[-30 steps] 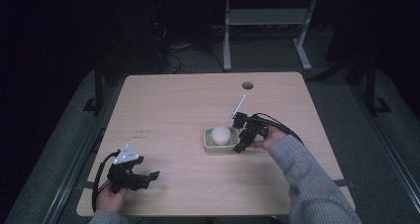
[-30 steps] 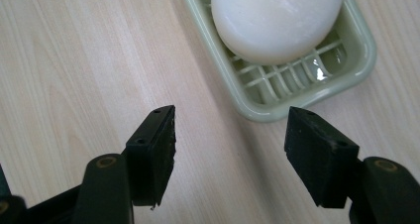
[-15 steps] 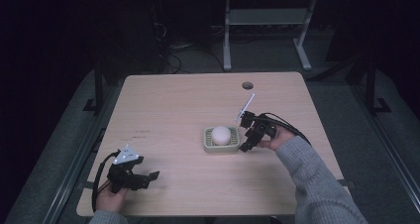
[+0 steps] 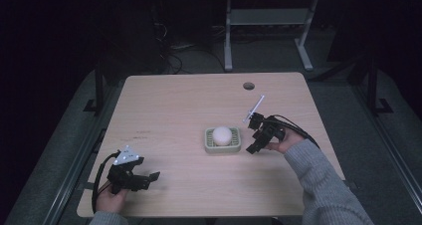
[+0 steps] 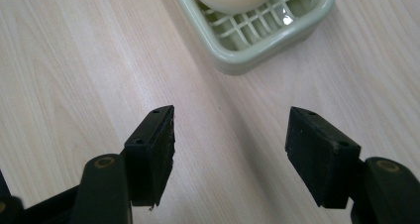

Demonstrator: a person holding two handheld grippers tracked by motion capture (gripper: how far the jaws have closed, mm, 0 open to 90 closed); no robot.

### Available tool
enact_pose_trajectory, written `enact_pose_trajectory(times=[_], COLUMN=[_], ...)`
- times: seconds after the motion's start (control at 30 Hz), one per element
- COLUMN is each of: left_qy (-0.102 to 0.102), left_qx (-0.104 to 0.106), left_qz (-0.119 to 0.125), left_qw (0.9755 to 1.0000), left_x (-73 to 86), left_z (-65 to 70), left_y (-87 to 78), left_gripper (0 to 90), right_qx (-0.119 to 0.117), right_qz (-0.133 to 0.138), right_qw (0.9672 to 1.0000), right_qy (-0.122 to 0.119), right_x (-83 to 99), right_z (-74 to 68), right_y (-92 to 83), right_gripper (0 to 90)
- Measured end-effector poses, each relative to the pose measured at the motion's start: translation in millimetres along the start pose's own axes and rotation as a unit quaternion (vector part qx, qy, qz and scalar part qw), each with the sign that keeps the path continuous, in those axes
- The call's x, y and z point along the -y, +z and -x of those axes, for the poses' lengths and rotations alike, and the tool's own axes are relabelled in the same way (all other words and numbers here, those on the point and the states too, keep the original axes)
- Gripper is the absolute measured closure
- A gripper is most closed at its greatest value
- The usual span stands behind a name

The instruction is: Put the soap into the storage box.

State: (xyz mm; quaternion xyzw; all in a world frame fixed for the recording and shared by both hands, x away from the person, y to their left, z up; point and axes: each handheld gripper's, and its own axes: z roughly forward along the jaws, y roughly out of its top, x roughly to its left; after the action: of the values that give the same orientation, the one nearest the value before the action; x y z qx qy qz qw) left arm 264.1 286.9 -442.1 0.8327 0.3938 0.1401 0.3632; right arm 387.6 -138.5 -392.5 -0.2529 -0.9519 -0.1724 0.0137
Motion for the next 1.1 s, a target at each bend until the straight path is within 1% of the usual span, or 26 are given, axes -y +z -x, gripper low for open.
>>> enact_pose_trajectory(times=[0.3,0.67,0.73,0.83,0.97,1.07,1.1], left_qy=[0.001,0.002,0.002,0.003,0.002,0.002,0.001], left_qx=[0.0,0.0,-0.001,-0.001,-0.001,-0.001,0.0], left_qz=[-0.001,-0.002,-0.002,-0.002,-0.002,-0.002,-0.004], left_qw=[1.0,1.0,1.0,1.0,1.0,1.0,1.0], left_x=[0.0,0.3,0.3,0.3,0.5,0.5,0.4], left_z=[0.2,0.1,0.1,0.1,0.0,0.0,0.3], left_y=[0.3,0.7,0.7,0.5,0.6,0.8,0.8], left_gripper=[15.3,15.2,15.2,15.2,15.2,15.3,15.3], right_qx=[0.005,0.005,0.008,0.008,0.008,0.004,0.006], right_qz=[0.003,0.009,0.007,0.012,0.012,0.011,0.01], right_qw=[1.0,0.9998,0.9998,0.9997,0.9996,0.9995,0.9995], right_qy=[0.005,0.02,0.017,0.019,0.023,0.031,0.028], right_x=[11.3,26.2,27.9,30.8,36.8,42.1,43.9], right_z=[2.0,3.6,3.1,1.9,1.8,1.9,2.0], right_y=[-3.2,-4.7,-4.7,-6.4,-5.6,-3.7,-3.0], right_gripper=[34.8,34.0,33.6,33.6,33.6,33.3,33.2])
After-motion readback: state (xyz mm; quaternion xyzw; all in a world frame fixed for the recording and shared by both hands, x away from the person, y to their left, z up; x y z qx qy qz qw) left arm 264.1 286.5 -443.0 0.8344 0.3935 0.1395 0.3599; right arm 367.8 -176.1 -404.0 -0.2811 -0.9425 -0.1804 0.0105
